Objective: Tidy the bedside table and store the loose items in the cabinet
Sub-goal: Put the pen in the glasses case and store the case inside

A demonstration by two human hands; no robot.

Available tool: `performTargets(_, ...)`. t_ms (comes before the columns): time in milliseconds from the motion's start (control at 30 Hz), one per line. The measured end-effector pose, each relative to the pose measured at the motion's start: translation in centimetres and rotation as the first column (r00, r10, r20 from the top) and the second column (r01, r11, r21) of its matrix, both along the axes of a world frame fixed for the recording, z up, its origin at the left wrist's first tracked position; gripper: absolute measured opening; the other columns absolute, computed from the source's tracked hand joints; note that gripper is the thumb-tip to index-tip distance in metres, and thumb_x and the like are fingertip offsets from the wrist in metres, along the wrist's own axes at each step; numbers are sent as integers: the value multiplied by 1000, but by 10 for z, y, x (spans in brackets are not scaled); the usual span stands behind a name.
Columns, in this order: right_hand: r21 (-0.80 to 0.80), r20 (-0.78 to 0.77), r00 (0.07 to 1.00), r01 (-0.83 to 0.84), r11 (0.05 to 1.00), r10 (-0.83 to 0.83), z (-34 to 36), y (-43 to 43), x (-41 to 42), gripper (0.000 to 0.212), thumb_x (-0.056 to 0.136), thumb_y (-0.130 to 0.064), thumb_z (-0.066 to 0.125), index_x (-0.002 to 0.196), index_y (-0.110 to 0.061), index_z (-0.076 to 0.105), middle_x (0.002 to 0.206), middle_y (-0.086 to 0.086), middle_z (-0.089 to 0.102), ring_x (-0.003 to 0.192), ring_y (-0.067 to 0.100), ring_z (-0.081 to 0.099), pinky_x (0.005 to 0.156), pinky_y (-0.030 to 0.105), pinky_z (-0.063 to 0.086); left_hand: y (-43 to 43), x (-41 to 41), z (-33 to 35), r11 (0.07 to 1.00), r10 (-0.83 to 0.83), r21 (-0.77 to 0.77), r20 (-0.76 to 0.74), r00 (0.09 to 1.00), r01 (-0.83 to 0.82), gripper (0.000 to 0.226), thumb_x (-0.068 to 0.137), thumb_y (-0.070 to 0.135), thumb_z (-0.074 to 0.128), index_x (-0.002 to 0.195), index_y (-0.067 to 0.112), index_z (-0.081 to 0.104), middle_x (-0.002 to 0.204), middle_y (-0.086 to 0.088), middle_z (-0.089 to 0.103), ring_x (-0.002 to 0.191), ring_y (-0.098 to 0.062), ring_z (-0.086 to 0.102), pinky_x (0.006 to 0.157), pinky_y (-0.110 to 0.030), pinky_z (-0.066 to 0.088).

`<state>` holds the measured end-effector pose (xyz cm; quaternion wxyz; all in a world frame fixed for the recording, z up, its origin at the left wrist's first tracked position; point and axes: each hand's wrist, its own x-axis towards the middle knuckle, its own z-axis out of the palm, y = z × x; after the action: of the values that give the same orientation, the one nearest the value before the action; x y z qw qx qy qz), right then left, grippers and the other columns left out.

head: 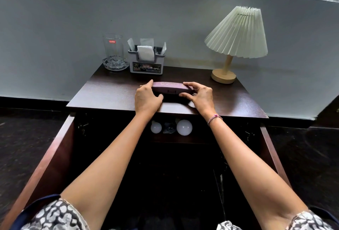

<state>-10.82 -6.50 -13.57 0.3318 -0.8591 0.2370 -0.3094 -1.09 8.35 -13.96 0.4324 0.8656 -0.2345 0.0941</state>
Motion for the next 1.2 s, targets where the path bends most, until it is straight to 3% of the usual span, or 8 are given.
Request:
performTargets(167, 65, 39, 999, 9, 998, -11, 4, 1, -3, 48, 65, -24, 84, 111, -20, 70, 111, 3, 70, 102, 15, 64, 96, 34, 49, 3, 7, 8, 975, -56, -221, -260, 964, -3, 25, 84, 26, 57, 104, 17, 69, 108, -2, 70, 117, -21, 57, 102, -27, 39)
performTargets(267, 122, 83, 996, 21, 992, -32, 5, 4, -5, 44, 68, -28, 81, 110, -19, 70, 112, 2, 70, 103, 14, 63, 98, 31, 48, 4, 7, 10, 916, -117, -396, -419, 900, -65, 33, 87, 26, 61, 115, 10, 66, 119, -4, 67, 110, -19, 61, 102, -31, 45)
performTargets(400, 290, 137, 989, 14, 957, -56, 5, 16, -4, 33, 78, -31, 73, 107, -15, 71, 109, 5, 71, 99, 13, 67, 90, 35, 55, 13, 2, 9, 751, -230, -623, -559, 797, -220, 33, 80, 15, 72, 110, 3, 67, 113, -11, 68, 100, -21, 66, 89, -34, 55)
performTargets(667, 437, 145, 986, 10, 900, -82, 7, 65, -1, 36, 81, -18, 72, 114, -7, 66, 118, 9, 67, 109, 13, 62, 97, 35, 51, 54, -5, 12, 728, -175, -620, -583, 793, -294, 33, 78, 5, 72, 110, -2, 65, 113, -16, 66, 91, -18, 62, 83, -30, 54)
performTargets(800, 460, 171, 975, 50, 887, -143, 3, 91, -14, 38, 83, -16, 70, 118, -4, 64, 119, 9, 67, 109, 10, 61, 90, 8, 41, 74, -15, 13, 740, -171, -609, -581, 796, -285, 32, 79, 3, 71, 110, -4, 64, 111, -18, 66, 89, -17, 60, 74, -25, 54)
performTargets(933, 517, 177, 968, 60, 854, -176, 2, 107, -26, 39, 83, -14, 69, 120, -3, 62, 119, 9, 66, 107, 10, 60, 82, 3, 38, 92, -29, 15, 740, -183, -608, -593, 784, -287, 32, 79, 3, 70, 110, -5, 64, 98, -10, 66, 86, -14, 61, 72, -22, 53)
performTargets(1000, 549, 188, 961, 67, 833, -202, 0, 114, -32, 39, 82, -15, 71, 118, -4, 63, 117, 7, 67, 101, 6, 60, 84, 6, 42, 100, -36, 15, 737, -208, -614, -604, 769, -283, 32, 80, 2, 69, 111, -4, 64, 89, -5, 64, 77, -9, 61, 68, -18, 53)
performTargets(1200, 621, 219, 943, 65, 781, -251, -21, 130, -44, 37, 77, -17, 76, 111, -7, 68, 110, 4, 70, 103, 12, 64, 101, 33, 48, 122, -49, 4, 720, -224, -629, -611, 759, -293, 31, 80, 2, 69, 110, -5, 63, 99, -10, 63, 71, -6, 59, 65, -15, 53)
